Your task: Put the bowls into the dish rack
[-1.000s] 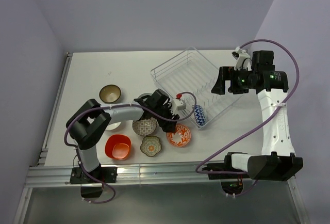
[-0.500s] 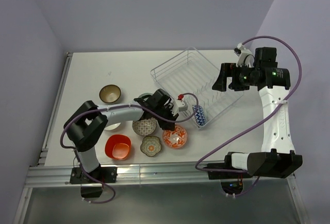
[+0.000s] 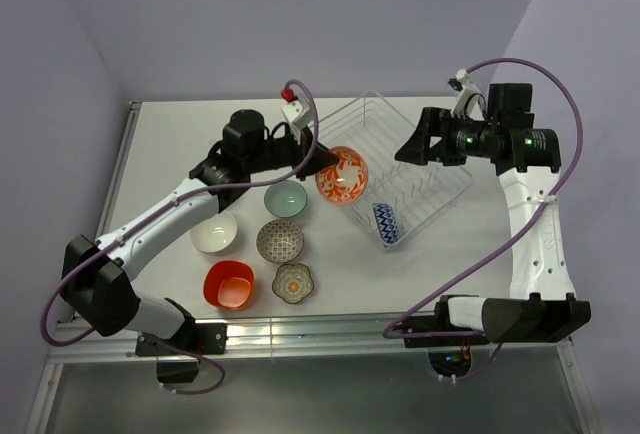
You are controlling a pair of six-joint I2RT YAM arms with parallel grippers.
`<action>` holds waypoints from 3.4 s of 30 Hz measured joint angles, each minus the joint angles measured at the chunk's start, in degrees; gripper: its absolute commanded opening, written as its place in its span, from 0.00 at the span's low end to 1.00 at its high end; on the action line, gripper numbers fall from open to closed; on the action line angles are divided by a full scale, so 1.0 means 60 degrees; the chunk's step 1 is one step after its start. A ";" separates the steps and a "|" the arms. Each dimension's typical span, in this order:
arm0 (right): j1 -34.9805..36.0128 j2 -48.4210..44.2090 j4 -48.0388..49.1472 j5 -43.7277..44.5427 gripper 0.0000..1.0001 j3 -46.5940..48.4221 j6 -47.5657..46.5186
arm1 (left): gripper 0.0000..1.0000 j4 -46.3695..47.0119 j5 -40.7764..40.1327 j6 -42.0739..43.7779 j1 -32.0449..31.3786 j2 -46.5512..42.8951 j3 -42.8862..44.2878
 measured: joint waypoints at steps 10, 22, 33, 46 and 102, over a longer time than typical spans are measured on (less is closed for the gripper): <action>0.2040 -0.0233 0.2091 -0.0987 1.00 -0.0004 0.1989 | 0.00 0.2696 0.0138 -0.2648 0.0994 0.0430 0.0033; 0.2244 -0.0135 0.3967 -0.1555 1.00 -0.0233 0.3971 | 0.00 0.4543 0.0594 -0.4860 0.1031 0.0801 -0.0058; 0.2288 0.0171 0.4521 -0.2237 0.95 -0.0528 0.4714 | 0.00 0.4994 0.0820 -0.5450 0.1031 0.1209 -0.0058; 0.2324 0.0313 0.4492 -0.2747 0.89 -0.0889 0.4845 | 0.00 0.4994 0.0809 -0.5566 0.1031 0.1271 -0.0058; 0.0237 0.1013 -0.1687 0.1861 0.00 -0.1406 -0.4353 | 1.00 0.1942 0.0860 -0.4280 0.1912 0.0222 -0.0208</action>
